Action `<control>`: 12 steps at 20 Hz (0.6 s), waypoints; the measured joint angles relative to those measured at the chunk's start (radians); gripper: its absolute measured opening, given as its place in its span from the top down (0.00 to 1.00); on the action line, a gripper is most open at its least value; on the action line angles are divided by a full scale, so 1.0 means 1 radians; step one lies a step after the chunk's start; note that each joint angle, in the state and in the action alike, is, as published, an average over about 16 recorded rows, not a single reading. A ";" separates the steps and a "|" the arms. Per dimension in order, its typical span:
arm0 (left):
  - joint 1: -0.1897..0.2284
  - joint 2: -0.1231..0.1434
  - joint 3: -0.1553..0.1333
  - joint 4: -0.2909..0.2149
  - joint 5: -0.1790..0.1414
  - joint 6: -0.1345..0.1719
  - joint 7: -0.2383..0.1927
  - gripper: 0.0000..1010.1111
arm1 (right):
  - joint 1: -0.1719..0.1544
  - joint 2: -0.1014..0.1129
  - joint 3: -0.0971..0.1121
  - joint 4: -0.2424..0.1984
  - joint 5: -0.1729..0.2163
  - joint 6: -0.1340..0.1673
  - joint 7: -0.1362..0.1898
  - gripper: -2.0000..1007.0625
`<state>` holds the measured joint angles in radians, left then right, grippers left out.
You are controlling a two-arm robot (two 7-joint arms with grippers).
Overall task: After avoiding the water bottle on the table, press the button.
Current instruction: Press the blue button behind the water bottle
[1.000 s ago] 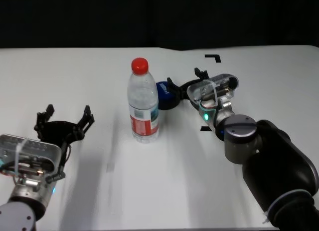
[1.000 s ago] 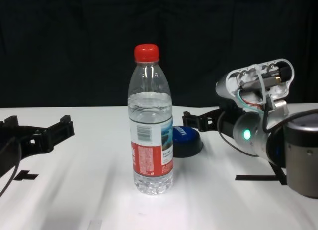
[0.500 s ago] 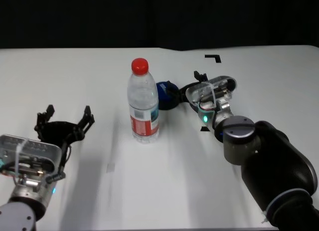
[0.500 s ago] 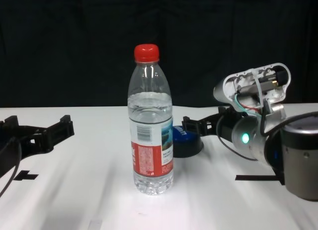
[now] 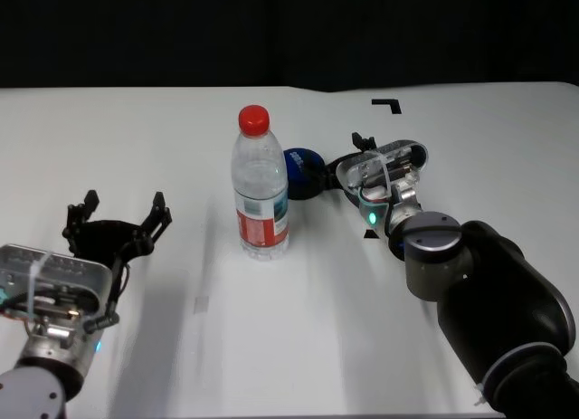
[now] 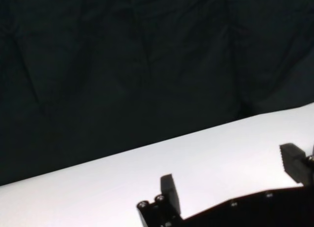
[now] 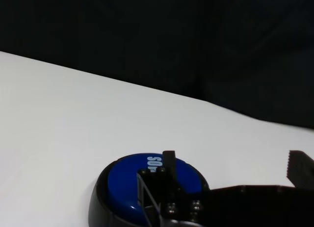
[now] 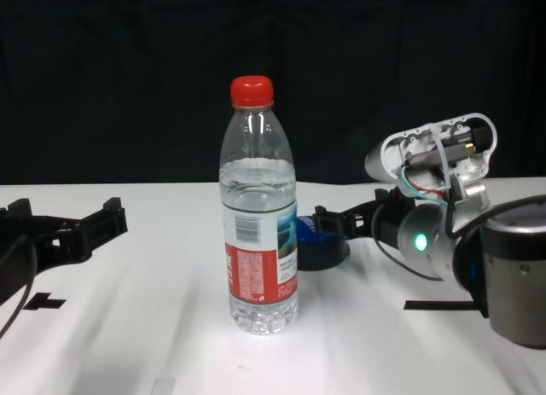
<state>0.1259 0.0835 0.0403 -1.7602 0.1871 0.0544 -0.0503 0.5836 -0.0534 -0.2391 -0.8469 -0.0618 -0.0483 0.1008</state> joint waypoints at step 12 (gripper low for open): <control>0.000 0.000 0.000 0.000 0.000 0.000 0.000 0.01 | 0.009 -0.005 -0.003 0.022 -0.006 0.006 0.002 0.00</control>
<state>0.1259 0.0835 0.0403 -1.7602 0.1871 0.0544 -0.0503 0.5926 -0.0582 -0.2418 -0.8246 -0.0679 -0.0425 0.1026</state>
